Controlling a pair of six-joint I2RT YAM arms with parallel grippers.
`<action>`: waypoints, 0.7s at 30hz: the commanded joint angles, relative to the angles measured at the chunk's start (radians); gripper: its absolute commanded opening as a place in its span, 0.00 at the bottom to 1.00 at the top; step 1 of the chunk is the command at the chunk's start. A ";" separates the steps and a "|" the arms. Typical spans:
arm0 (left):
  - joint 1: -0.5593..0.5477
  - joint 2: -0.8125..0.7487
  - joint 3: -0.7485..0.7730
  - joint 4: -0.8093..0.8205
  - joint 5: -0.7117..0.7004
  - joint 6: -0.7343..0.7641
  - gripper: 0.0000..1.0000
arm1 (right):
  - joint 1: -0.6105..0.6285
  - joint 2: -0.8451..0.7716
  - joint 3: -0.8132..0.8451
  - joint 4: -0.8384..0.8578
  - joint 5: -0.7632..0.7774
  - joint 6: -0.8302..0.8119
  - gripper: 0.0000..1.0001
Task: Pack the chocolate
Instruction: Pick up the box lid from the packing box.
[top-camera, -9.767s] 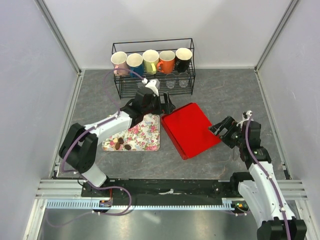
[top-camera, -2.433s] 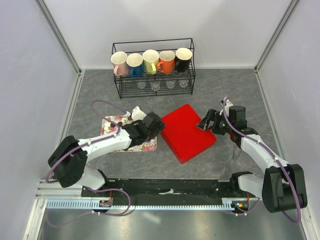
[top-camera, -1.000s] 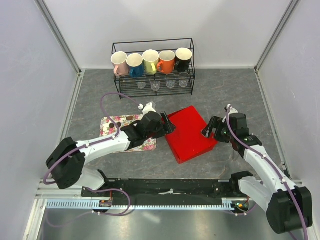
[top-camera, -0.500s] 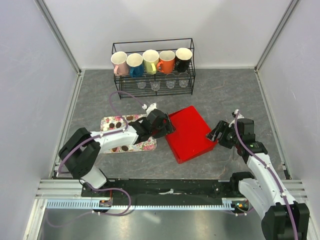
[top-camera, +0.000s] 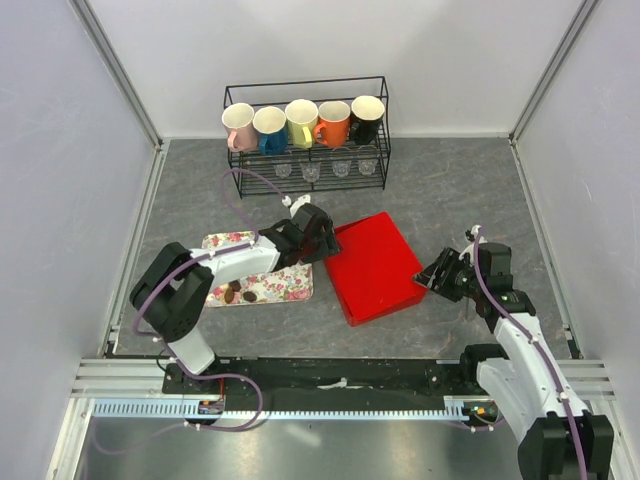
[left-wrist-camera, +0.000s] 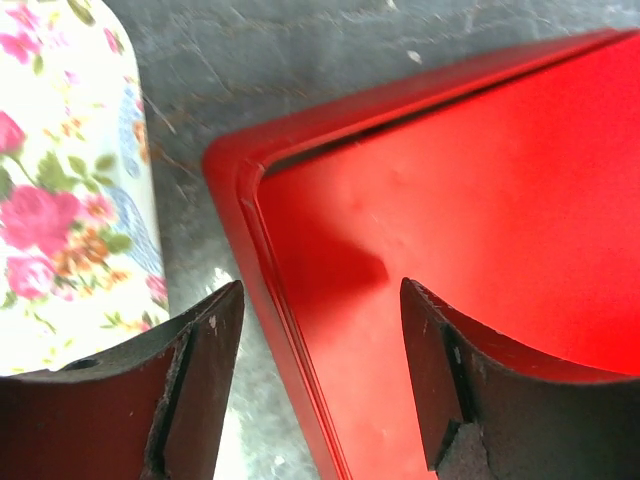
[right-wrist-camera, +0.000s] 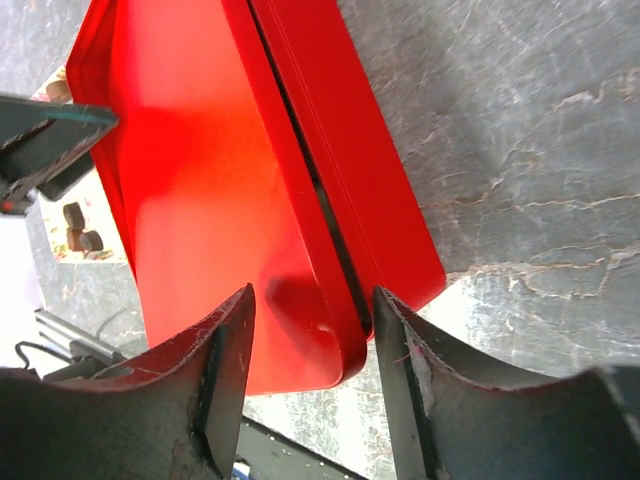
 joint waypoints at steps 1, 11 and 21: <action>0.022 0.033 0.064 -0.010 0.011 0.087 0.70 | -0.012 -0.030 -0.025 0.029 -0.062 0.035 0.55; 0.056 0.064 0.090 -0.012 -0.007 0.138 0.69 | -0.025 -0.118 -0.084 0.081 -0.134 0.119 0.41; 0.060 0.059 0.094 0.002 0.011 0.161 0.69 | -0.029 -0.159 -0.185 0.212 -0.206 0.234 0.29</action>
